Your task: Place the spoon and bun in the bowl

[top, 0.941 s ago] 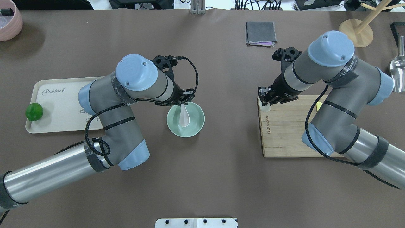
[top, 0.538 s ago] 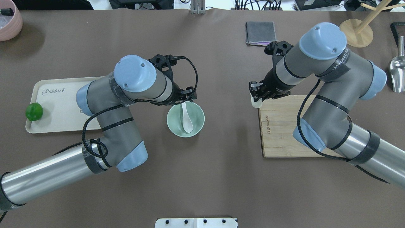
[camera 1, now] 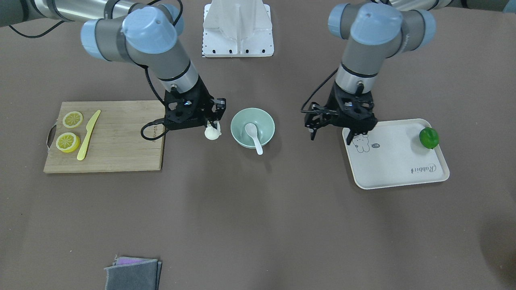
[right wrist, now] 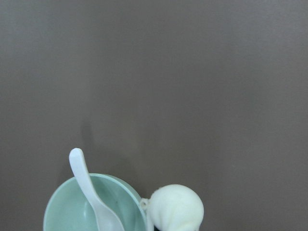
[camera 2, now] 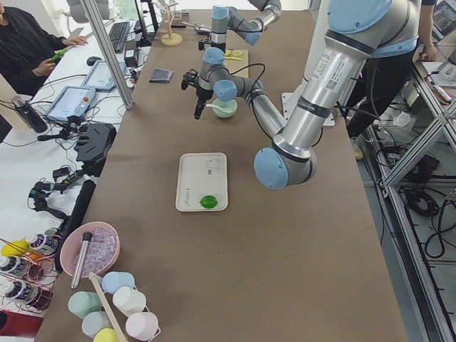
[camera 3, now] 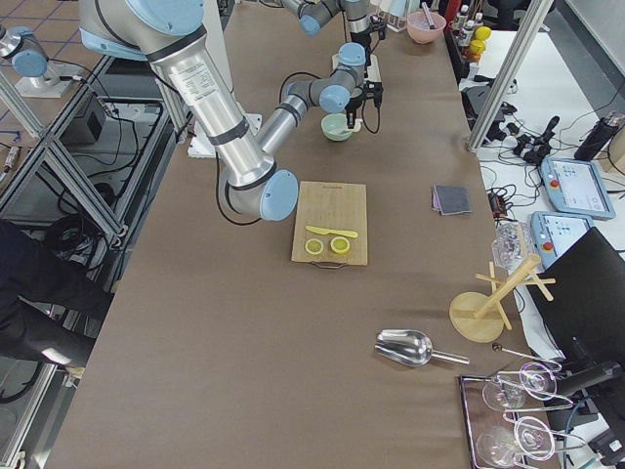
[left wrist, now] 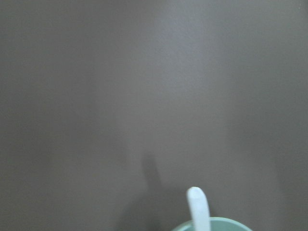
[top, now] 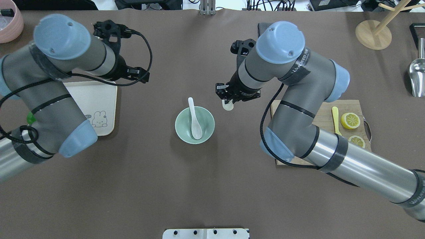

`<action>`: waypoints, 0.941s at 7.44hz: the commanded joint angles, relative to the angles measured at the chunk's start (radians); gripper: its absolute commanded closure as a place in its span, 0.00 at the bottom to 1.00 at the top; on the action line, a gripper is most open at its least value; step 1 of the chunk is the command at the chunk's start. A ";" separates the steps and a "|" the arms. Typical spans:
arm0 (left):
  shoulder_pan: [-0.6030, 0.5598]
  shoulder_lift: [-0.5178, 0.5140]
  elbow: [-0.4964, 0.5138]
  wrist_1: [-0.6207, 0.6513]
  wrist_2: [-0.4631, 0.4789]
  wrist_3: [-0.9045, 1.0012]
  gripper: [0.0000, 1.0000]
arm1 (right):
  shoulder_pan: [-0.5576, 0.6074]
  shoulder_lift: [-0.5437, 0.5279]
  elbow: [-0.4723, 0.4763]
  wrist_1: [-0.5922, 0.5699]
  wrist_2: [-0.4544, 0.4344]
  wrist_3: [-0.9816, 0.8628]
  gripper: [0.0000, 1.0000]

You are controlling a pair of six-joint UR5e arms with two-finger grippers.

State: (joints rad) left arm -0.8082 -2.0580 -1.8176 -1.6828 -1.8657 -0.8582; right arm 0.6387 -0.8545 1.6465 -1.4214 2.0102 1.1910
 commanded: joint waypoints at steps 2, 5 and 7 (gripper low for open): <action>-0.091 0.047 0.018 0.015 -0.007 0.067 0.02 | -0.100 0.066 -0.065 0.007 -0.047 -0.001 1.00; -0.092 0.047 0.035 0.012 -0.006 0.067 0.02 | -0.134 0.086 -0.080 0.009 -0.074 0.045 0.01; -0.092 0.049 0.050 0.008 -0.006 0.067 0.02 | -0.143 0.117 -0.091 0.007 -0.082 0.111 0.00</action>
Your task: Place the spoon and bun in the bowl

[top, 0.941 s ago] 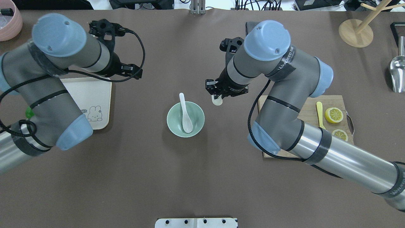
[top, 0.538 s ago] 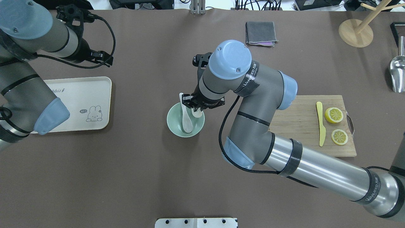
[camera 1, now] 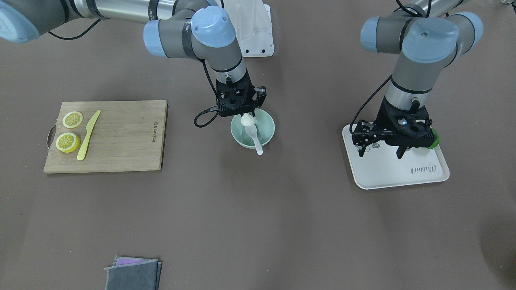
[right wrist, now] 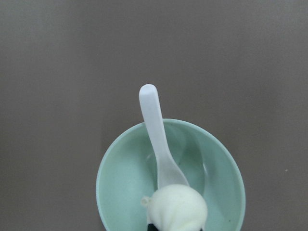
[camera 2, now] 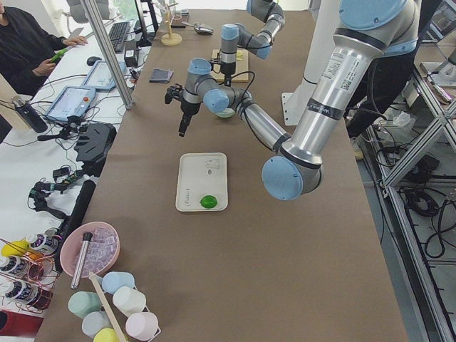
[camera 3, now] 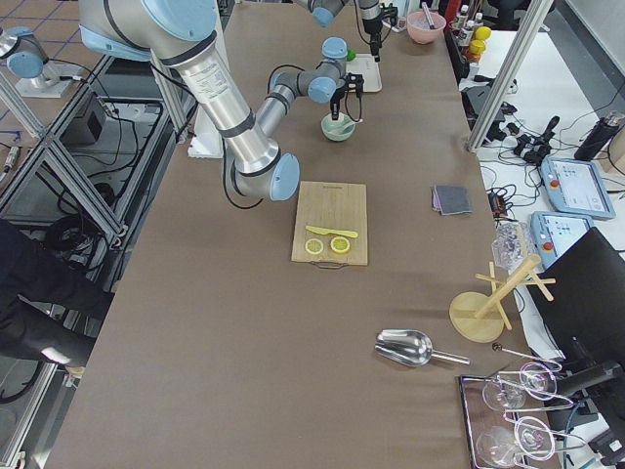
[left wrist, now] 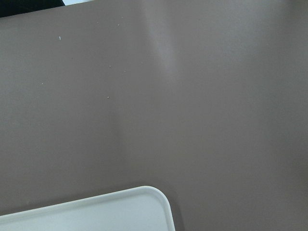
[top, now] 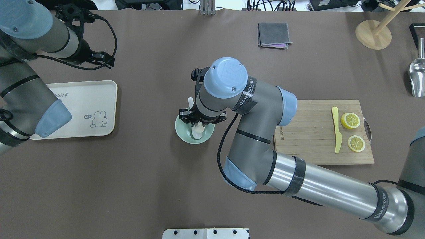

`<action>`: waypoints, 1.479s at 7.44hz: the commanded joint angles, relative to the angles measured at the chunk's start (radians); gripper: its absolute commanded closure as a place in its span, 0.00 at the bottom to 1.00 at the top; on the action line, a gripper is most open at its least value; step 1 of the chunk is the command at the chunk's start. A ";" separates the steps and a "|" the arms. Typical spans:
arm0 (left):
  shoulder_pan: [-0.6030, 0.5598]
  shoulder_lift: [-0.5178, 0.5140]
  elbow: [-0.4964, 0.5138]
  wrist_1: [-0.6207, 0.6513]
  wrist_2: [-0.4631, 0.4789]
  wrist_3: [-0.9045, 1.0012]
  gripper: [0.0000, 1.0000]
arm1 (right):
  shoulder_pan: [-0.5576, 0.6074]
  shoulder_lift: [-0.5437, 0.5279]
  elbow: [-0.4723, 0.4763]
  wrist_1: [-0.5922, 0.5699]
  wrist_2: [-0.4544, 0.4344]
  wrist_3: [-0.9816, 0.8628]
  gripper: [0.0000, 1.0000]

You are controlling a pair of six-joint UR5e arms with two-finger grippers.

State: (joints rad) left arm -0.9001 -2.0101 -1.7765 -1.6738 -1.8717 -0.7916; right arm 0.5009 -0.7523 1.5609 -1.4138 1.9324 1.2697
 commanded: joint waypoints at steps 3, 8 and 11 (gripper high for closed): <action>0.004 0.002 0.005 -0.004 -0.001 0.000 0.02 | 0.002 0.019 -0.002 -0.011 -0.004 0.020 0.00; -0.031 0.094 -0.021 -0.003 0.005 0.002 0.02 | 0.287 -0.323 0.226 -0.125 0.127 -0.443 0.00; -0.249 0.337 -0.099 -0.001 -0.108 0.274 0.02 | 0.517 -0.569 0.223 -0.129 0.158 -0.736 0.00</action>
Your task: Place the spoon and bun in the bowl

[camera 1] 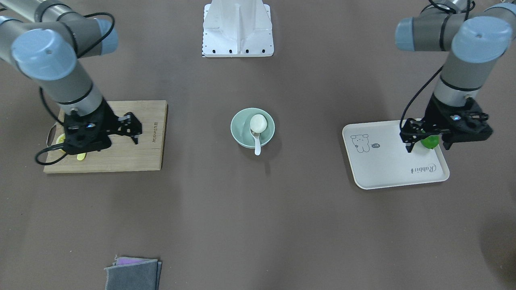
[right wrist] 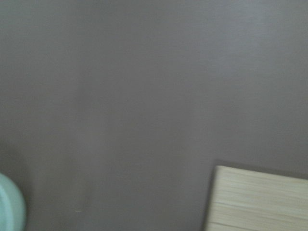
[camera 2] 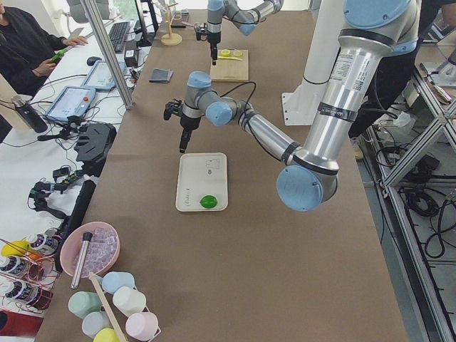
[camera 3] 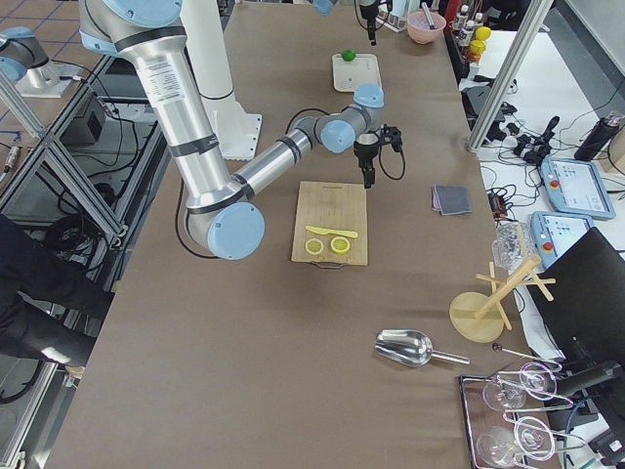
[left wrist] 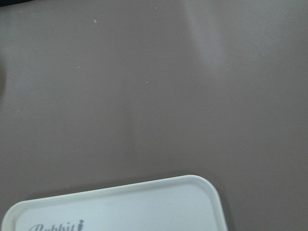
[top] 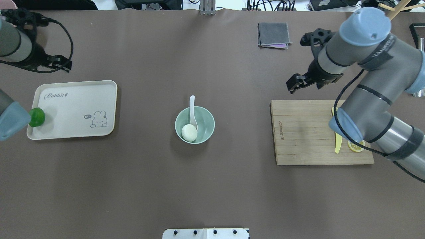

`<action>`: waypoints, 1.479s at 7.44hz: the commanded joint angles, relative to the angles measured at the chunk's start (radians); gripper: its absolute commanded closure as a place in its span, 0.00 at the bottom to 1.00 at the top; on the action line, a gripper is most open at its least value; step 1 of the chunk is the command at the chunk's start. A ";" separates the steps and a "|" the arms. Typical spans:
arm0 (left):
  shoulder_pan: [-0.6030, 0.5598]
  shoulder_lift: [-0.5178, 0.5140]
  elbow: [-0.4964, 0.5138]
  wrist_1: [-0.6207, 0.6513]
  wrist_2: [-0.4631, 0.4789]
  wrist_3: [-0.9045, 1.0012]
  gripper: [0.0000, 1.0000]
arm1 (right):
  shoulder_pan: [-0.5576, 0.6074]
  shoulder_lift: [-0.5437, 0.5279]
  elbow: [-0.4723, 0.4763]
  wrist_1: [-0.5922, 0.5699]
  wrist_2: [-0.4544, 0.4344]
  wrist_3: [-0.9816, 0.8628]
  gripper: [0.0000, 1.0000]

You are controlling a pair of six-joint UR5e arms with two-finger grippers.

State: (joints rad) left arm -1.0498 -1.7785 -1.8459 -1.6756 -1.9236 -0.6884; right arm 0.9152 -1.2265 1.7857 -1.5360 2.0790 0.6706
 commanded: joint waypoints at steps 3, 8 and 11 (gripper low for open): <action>-0.398 0.206 0.045 0.011 -0.201 0.422 0.02 | 0.414 -0.261 -0.098 -0.004 0.177 -0.571 0.00; -0.457 0.307 0.054 0.005 -0.335 0.418 0.02 | 0.588 -0.462 -0.115 -0.004 0.256 -0.646 0.00; -0.457 0.310 0.054 0.005 -0.336 0.420 0.02 | 0.593 -0.472 -0.121 -0.004 0.254 -0.644 0.00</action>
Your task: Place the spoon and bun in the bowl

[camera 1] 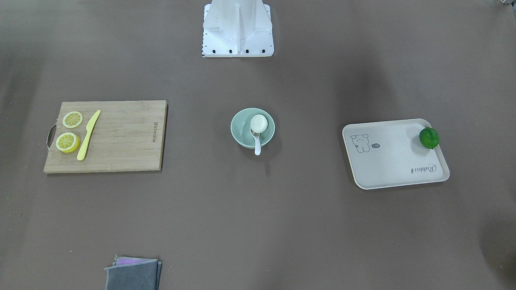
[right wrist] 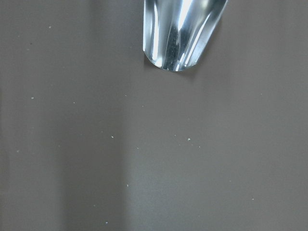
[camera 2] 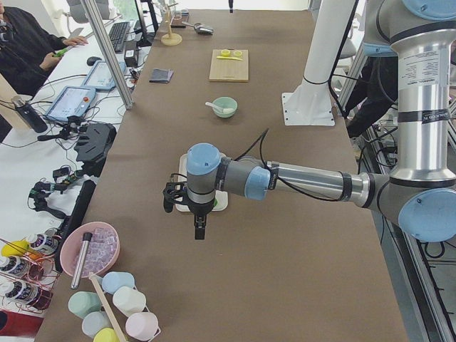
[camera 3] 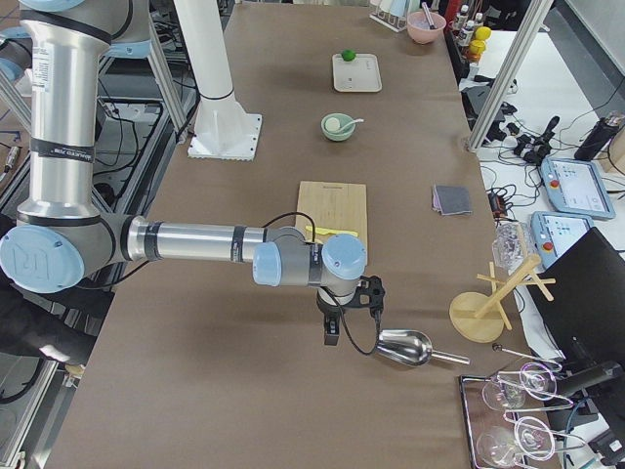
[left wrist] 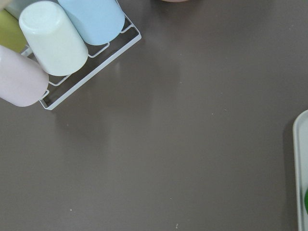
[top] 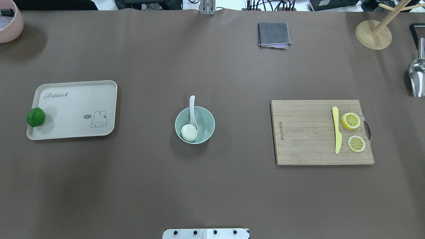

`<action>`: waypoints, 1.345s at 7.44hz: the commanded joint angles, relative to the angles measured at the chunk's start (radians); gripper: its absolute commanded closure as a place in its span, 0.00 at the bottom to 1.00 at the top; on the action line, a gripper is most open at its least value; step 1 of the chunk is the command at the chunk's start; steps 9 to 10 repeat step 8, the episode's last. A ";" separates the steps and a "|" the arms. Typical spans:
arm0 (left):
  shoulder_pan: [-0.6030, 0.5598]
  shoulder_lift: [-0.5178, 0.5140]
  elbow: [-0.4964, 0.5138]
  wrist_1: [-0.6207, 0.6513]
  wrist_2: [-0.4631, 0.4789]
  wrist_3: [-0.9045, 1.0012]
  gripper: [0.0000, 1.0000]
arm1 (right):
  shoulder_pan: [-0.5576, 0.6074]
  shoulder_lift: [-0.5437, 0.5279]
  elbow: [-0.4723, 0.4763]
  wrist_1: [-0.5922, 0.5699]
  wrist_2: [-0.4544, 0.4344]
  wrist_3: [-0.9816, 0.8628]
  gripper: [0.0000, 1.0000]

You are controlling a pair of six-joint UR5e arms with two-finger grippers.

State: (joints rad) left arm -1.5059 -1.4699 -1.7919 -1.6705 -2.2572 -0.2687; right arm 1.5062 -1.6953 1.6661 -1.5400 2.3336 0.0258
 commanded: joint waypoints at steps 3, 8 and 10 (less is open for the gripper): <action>0.000 0.000 0.003 0.001 0.002 0.000 0.02 | 0.008 -0.003 0.000 0.000 0.000 0.000 0.00; 0.000 -0.001 0.003 0.001 0.004 -0.001 0.02 | 0.014 -0.003 0.006 0.000 0.001 0.000 0.00; 0.000 -0.001 0.003 0.001 0.004 -0.001 0.02 | 0.014 -0.003 0.006 0.000 0.001 0.000 0.00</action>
